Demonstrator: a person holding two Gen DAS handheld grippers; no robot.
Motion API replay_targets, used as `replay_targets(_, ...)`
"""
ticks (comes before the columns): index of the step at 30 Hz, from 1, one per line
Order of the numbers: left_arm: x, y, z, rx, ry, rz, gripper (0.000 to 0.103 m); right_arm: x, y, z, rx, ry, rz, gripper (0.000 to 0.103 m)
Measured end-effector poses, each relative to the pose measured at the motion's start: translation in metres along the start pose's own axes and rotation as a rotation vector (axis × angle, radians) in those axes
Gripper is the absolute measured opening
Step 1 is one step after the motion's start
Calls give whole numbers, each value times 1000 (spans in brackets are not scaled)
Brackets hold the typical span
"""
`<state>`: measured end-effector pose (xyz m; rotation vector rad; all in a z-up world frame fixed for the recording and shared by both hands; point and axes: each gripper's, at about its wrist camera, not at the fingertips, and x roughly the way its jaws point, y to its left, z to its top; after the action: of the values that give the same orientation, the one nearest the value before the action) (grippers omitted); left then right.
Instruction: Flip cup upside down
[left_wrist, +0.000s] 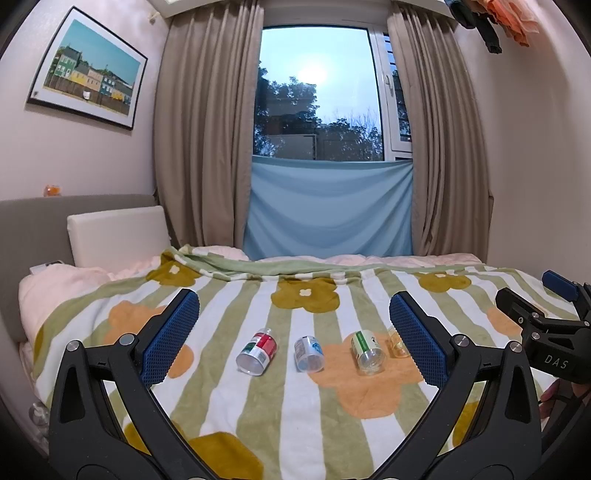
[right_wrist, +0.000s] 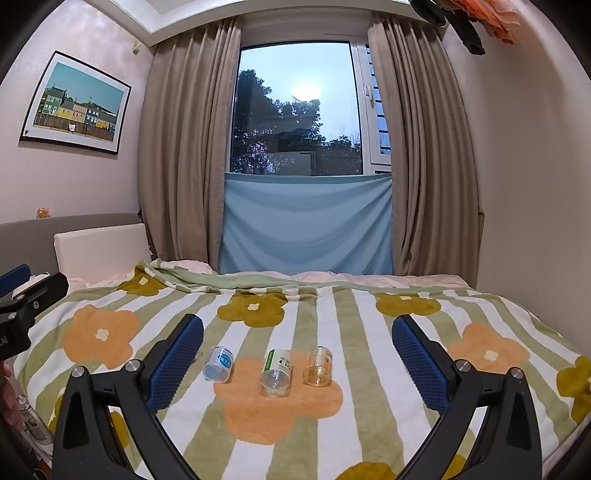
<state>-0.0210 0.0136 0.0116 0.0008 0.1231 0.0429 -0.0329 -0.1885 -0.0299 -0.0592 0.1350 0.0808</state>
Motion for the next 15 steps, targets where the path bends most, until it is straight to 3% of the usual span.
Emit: replay_targets(15, -1, 4, -3, -4, 16, 2, 103, 0, 6, -1, -17, 7, 4, 102)
